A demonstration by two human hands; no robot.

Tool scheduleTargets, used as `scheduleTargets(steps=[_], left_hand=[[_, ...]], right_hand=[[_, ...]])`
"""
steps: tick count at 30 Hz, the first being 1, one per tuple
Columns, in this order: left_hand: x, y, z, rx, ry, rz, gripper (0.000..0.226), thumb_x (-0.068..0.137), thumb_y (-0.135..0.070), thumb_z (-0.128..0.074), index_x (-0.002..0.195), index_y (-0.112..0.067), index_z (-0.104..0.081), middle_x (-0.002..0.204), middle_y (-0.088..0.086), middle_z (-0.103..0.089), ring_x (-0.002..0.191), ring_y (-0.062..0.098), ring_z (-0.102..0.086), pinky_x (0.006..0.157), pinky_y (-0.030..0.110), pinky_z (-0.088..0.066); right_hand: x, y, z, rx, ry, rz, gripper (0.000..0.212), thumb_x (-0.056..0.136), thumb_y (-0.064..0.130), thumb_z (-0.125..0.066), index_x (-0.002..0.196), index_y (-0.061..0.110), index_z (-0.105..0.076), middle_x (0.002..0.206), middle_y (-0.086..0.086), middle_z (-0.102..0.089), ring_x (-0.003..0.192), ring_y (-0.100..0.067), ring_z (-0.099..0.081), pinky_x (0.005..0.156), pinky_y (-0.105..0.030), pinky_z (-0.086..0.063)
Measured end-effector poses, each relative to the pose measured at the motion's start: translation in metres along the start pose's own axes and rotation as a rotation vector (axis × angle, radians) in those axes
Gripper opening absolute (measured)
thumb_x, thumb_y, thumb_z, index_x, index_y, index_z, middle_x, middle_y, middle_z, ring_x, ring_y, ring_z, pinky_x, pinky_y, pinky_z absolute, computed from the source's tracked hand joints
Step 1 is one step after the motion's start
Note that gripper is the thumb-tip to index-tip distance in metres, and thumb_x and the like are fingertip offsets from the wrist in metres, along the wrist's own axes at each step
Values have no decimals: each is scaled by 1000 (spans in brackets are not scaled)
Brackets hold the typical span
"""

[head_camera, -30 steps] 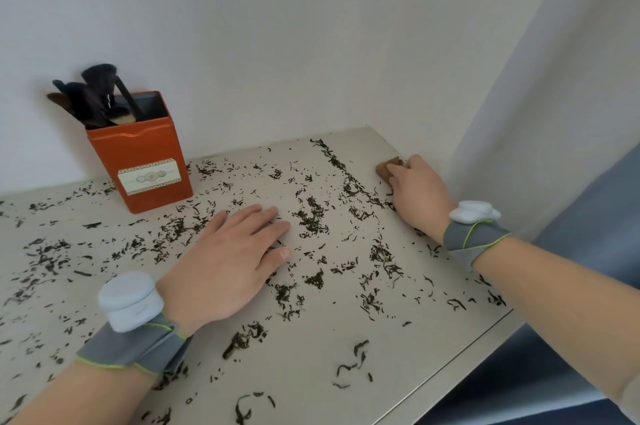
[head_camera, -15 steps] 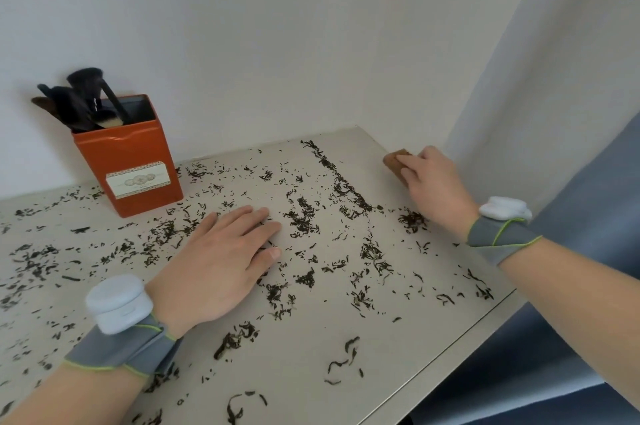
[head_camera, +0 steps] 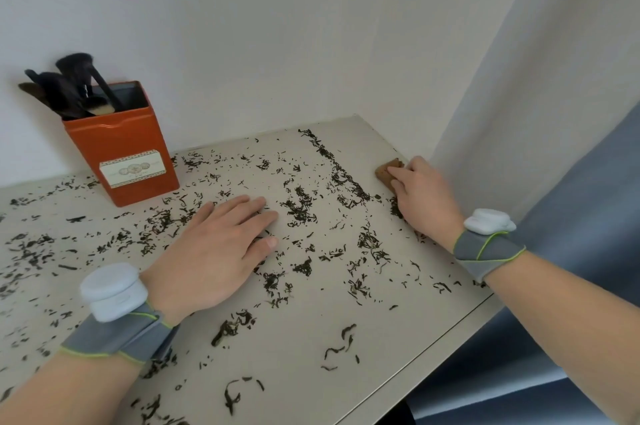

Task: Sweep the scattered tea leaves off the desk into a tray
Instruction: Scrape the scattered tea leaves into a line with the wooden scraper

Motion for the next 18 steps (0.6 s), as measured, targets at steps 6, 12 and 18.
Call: scheduleTargets(steps=[6, 12, 18], left_hand=[[0, -3, 2, 5, -9, -2, 63, 101, -64, -14, 159, -43, -25, 170, -18, -14, 157, 7, -3, 129, 46, -5], [1, -2, 1, 4, 5, 0, 64, 101, -66, -13, 160, -43, -22, 170, -18, -12, 157, 7, -1, 129, 48, -5], [1, -2, 1, 15, 13, 5, 65, 100, -67, -12, 160, -44, -21, 170, -19, -10, 157, 7, -1, 129, 45, -3]], right_hand=[[-6, 42, -2, -4, 2, 88, 29, 105, 21, -47, 124, 10, -65, 102, -8, -48, 82, -29, -51, 72, -41, -47], [-4, 24, 18, 121, -32, 47, 33, 105, 20, -49, 133, 16, -65, 108, -9, -52, 93, -31, -54, 82, -37, -45], [-16, -42, 32, 145, -60, -105, 33, 105, 16, -50, 134, 14, -65, 105, -11, -50, 88, -23, -44, 76, -30, -31]])
Point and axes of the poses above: each hand's wrist, its own x-axis towards the middle knuckle, its own z-axis out of the back of the hand, y = z × x, the point moved 9 cm from there along x, towards the middle knuckle
